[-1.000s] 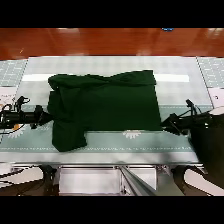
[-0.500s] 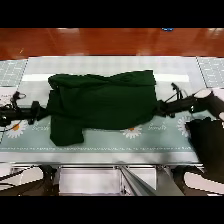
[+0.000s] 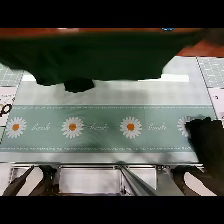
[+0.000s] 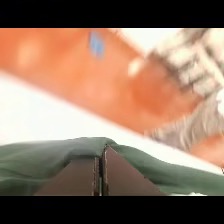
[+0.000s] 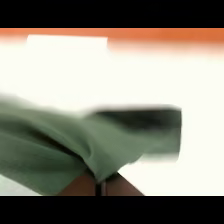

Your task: Fold the shirts.

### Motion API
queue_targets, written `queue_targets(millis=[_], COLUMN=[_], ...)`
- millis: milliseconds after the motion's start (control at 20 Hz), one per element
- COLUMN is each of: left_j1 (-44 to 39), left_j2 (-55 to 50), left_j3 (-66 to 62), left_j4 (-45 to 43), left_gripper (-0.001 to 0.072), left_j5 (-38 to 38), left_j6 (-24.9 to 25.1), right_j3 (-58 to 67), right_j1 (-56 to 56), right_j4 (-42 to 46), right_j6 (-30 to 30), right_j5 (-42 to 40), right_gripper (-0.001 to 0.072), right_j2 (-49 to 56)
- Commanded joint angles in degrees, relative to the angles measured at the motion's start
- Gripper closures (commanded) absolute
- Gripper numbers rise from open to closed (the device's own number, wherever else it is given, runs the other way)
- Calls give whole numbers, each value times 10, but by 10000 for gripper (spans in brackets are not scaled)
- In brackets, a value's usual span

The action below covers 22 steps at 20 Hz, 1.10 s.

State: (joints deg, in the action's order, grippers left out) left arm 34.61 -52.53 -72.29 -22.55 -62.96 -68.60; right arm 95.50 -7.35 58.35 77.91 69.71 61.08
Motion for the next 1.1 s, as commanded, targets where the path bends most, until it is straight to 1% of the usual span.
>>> queue_targets(millis=[0,100,200,300,400,500,600,750,850,950,1050], left_j1=[1,1,1,1,-3,-25,-59,-105,-116,-115,-115], left_j2=[82,121,163,209,250,285,308,325,324,312,285], left_j3=[-118,-161,-188,-210,-223,-225,-225,-225,-222,-191,-125], left_j4=[3,-23,-58,-119,-178,-245,-321,-439,-499,-487,-422], left_gripper=[691,691,691,691,691,691,691,690,691,690,691], left_j5=[41,40,41,41,41,37,5,-42,-60,-77,-86], left_j6=[-14,-14,-14,-40,-63,-91,-125,-173,-202,-223,-218], right_j3=[120,127,127,127,127,127,126,99,62,1,-72], right_j1=[0,0,0,0,0,0,0,0,0,0,0], right_j4=[38,70,125,177,210,226,235,237,231,205,162], right_j6=[10,12,22,37,52,57,65,84,86,85,80], right_j5=[-7,-6,7,33,74,116,150,156,161,148,114], right_gripper=[688,688,688,688,688,688,688,688,688,688,688], right_j2=[-76,-127,-174,-214,-243,-264,-277,-292,-292,-292,-285])
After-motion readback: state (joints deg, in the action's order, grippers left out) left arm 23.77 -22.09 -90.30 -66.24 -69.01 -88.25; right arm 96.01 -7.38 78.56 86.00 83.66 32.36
